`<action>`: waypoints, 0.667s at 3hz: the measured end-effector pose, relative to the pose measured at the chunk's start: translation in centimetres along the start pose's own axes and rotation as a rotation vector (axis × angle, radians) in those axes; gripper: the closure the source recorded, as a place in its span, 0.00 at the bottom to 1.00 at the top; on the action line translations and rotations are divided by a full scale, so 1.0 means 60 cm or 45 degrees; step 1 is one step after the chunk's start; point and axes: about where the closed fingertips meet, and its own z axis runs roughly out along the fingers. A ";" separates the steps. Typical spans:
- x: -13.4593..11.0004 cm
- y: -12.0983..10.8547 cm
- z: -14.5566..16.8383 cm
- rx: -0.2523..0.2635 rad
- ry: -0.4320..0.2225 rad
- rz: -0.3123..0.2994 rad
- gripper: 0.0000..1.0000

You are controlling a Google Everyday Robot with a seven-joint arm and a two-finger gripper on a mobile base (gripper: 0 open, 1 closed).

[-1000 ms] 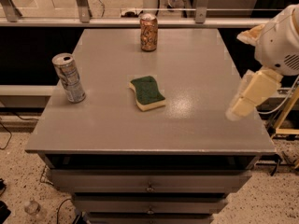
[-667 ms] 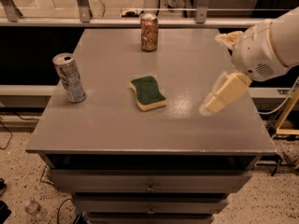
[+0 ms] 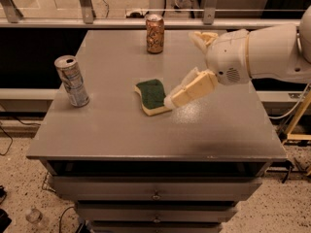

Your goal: Pick redbull can

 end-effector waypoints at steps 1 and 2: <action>0.000 0.000 0.000 0.000 0.000 0.000 0.00; -0.022 0.005 0.054 -0.011 -0.053 -0.025 0.00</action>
Offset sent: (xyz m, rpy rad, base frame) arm 0.0327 0.0875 -0.0105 0.0861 -0.0725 0.0625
